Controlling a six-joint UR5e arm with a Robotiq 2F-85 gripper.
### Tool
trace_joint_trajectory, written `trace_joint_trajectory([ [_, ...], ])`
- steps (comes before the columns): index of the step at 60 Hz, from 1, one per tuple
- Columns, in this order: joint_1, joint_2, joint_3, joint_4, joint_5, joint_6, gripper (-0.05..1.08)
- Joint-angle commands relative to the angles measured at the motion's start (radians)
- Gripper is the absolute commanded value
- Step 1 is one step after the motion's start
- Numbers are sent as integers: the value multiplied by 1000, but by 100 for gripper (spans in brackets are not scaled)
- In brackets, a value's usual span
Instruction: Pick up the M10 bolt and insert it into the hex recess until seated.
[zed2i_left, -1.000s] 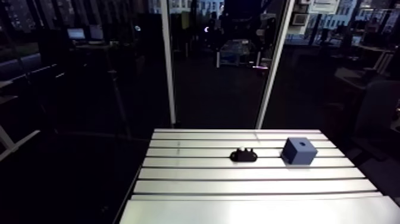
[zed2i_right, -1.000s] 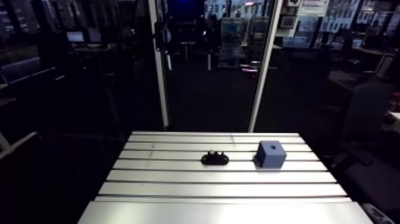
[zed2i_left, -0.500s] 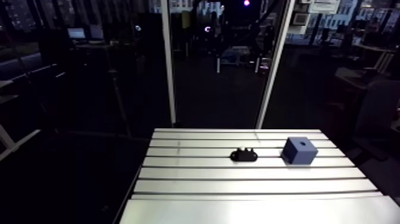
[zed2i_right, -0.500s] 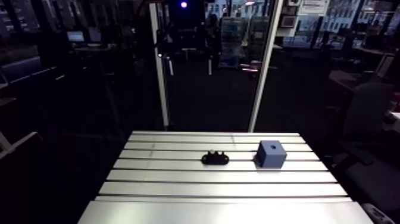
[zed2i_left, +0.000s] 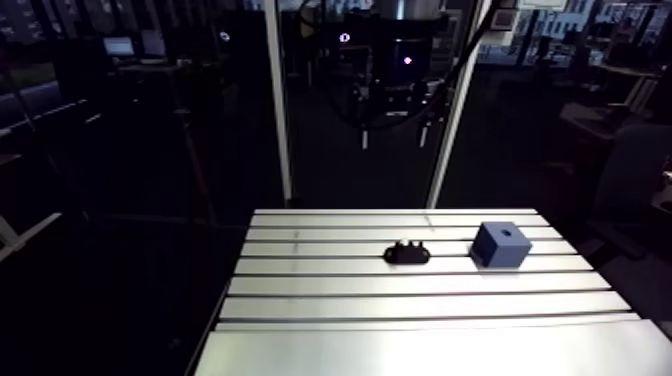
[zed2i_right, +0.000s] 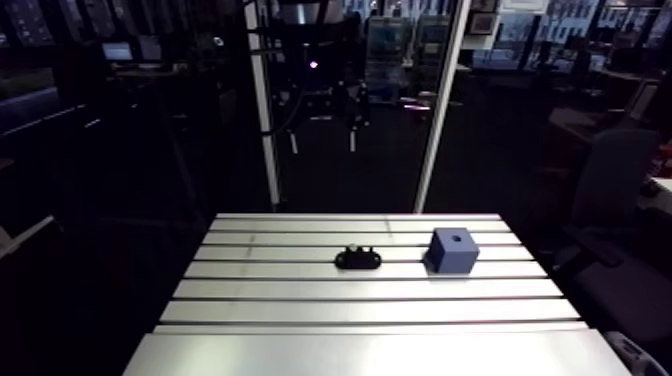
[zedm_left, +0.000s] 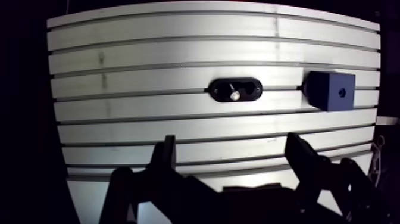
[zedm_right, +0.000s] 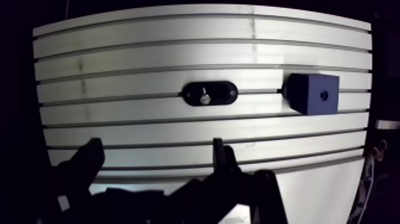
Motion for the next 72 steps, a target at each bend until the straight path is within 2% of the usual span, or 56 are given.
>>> trace_joint_trajectory([
  [1,-37,33,59,-90,3,-16,1],
  [10,-55,42,83,-122,6,-59,1],
  [12,-70,50,91,-143,15,-86,1],
  [19,-80,61,95,-152,23,-100,1],
  [20,-82,69,96,-152,32,-101,1],
  [21,-82,69,96,-152,32,-101,1],
  [22,-82,79,98,-155,44,-101,1],
  [23,-82,79,98,-155,44,-101,1],
  [24,-84,86,99,-156,55,-102,1],
  [27,-85,95,101,-157,65,-105,1],
  [33,-94,106,105,-164,66,-121,1],
  [40,-102,126,124,-240,67,-142,0],
  [50,-102,133,133,-246,60,-142,1],
  [72,-102,145,165,-273,58,-142,1],
])
